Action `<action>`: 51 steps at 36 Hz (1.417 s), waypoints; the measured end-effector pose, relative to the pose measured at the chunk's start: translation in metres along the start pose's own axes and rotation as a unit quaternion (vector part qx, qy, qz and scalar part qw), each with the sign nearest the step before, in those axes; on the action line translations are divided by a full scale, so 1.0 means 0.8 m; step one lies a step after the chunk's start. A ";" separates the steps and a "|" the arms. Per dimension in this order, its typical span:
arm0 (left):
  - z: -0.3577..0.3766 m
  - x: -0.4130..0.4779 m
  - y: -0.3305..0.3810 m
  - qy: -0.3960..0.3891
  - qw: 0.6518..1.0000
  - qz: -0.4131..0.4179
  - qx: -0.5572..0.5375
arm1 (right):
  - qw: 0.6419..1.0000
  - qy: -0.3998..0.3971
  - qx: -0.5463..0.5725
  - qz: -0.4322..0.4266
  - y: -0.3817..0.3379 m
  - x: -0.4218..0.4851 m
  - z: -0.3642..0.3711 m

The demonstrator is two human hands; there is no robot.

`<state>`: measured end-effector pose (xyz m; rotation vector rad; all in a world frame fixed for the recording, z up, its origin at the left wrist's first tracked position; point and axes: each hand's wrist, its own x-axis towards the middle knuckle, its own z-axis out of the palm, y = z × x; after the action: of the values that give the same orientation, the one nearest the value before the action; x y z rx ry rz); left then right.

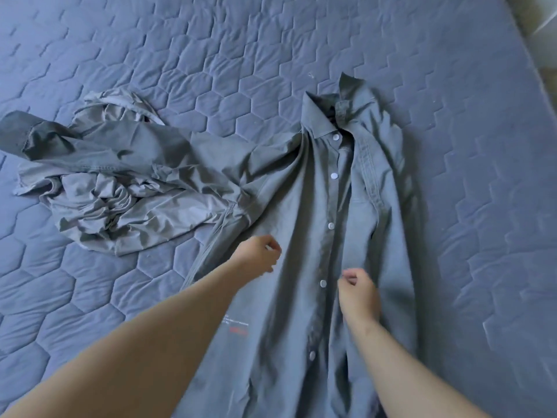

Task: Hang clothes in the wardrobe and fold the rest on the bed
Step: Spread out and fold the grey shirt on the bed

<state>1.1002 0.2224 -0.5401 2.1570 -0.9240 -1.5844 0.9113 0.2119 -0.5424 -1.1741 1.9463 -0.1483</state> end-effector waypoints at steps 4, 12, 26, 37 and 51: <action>0.039 0.032 0.047 -0.004 0.998 0.000 -0.070 | 0.997 0.071 -0.002 0.008 0.004 0.044 -0.026; 0.082 0.098 0.098 -0.009 0.992 -0.007 -0.125 | 0.987 0.111 -0.097 -0.063 -0.006 0.124 -0.059; 0.137 0.170 0.191 0.016 0.987 -0.014 -0.157 | 0.980 0.076 0.143 -0.115 -0.019 0.177 -0.077; 0.144 0.199 0.229 0.122 0.981 0.028 -0.146 | 0.956 -0.186 0.187 -0.129 -0.029 0.182 -0.097; 0.108 0.193 0.210 0.054 0.968 -0.042 -0.242 | 0.957 0.027 0.269 0.109 0.018 0.236 -0.093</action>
<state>0.9946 0.0067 -0.5839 1.9253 -0.3635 -1.5164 0.8091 0.0507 -0.6137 -0.5985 1.8985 -0.5587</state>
